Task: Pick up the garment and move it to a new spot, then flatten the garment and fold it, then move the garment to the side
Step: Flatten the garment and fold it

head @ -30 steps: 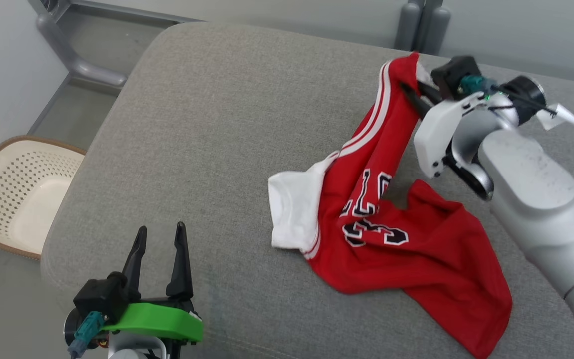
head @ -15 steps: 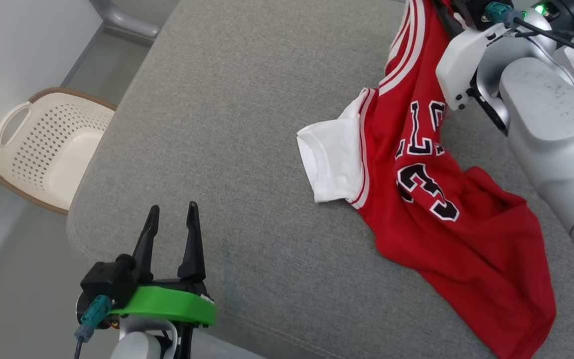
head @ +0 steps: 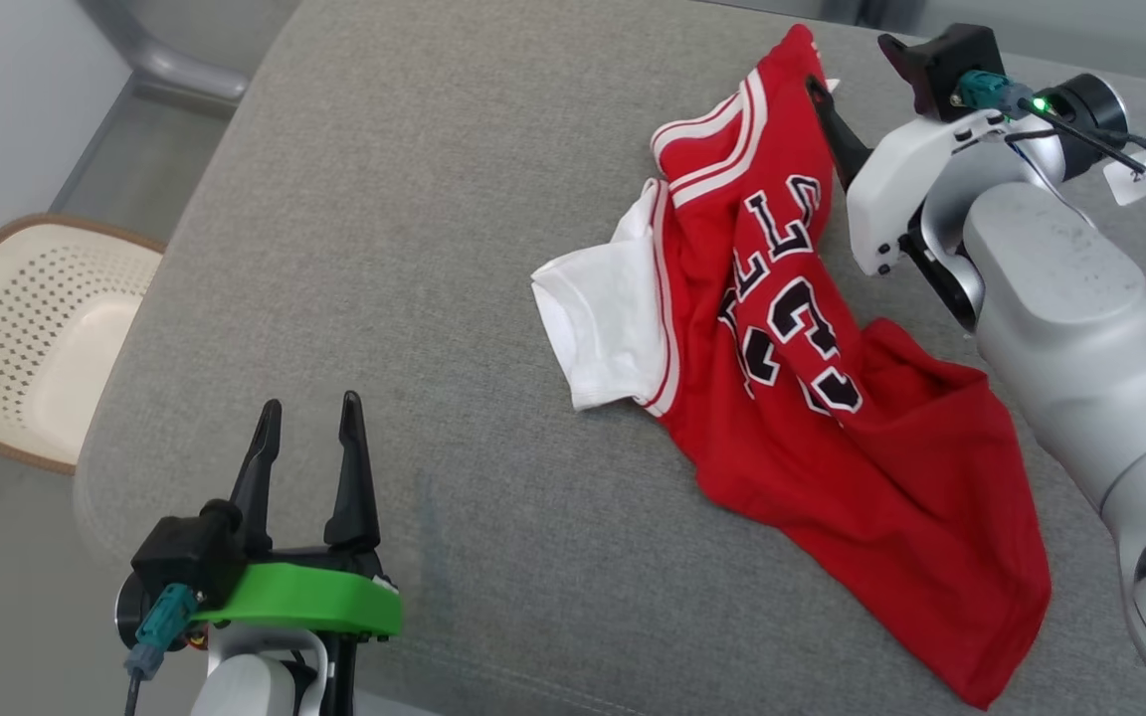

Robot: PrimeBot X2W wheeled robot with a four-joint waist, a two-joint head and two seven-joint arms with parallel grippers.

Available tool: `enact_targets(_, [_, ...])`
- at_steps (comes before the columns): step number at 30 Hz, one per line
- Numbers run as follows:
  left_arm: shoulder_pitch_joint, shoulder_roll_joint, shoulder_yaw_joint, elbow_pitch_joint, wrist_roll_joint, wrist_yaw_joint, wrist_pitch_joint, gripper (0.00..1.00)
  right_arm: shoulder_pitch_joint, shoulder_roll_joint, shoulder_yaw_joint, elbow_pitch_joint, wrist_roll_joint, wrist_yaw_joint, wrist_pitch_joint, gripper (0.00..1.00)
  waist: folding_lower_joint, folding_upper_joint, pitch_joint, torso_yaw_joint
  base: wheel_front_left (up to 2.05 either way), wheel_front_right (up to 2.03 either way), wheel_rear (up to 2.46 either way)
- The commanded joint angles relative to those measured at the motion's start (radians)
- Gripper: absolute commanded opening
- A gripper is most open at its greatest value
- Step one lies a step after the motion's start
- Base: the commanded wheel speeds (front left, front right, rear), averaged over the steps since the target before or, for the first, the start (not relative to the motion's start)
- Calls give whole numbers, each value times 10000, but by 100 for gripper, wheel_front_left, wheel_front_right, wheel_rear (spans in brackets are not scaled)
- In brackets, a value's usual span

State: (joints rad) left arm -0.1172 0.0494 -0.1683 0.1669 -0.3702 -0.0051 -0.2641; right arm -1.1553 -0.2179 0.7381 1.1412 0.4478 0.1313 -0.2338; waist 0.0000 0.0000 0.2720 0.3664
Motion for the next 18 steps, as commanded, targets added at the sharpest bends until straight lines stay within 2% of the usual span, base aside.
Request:
enact_targets(1, [72, 21, 85, 17, 112, -49, -1, 100, 333, -110, 46, -114, 252, -11, -79, 100, 0, 0, -428, -607, 0, 0, 0])
enact_targets(10, [311, 23, 434, 83, 522, -285, 1, 100, 2151, -1106, 675, -1418, 1779, -11, -155, 100, 0, 0, -913, -1722, 0, 0, 0])
enact_targets(18, [367, 23, 526, 85, 649, -366, -1, 100, 4126, -2204, 1791, -4034, 2992, -13, 94, 100, 0, 0, -961, -2019, 0, 0, 0])
